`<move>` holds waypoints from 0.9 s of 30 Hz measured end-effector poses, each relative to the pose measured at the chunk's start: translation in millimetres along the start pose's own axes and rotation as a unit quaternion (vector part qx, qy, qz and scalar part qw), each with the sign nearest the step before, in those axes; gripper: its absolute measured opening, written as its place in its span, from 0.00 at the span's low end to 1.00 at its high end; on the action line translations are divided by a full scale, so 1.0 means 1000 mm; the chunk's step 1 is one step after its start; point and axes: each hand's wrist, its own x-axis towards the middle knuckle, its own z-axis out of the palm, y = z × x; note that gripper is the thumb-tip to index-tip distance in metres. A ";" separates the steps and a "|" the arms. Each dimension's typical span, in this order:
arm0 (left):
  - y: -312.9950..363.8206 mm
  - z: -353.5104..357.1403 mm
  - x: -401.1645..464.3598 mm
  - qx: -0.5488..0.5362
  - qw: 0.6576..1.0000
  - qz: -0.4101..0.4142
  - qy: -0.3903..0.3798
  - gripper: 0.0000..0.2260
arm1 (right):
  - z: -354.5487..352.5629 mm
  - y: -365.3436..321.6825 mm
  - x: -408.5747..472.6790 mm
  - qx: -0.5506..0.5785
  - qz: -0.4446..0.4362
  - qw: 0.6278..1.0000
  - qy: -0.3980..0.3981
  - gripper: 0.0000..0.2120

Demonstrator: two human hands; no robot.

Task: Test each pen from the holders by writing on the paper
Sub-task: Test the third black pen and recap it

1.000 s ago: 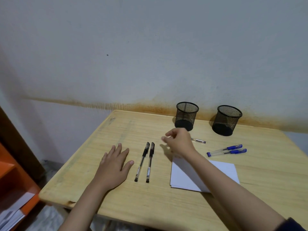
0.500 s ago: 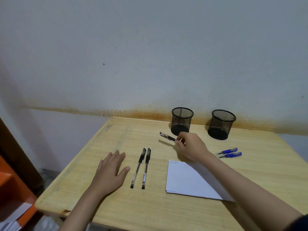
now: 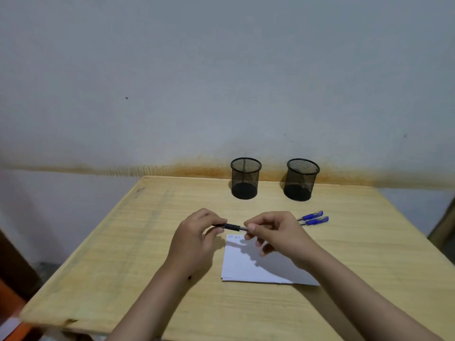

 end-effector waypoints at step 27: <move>-0.071 -0.063 -0.009 0.018 0.959 -0.281 0.011 0.04 | -0.008 0.011 0.000 0.194 -0.096 0.953 0.214 0.05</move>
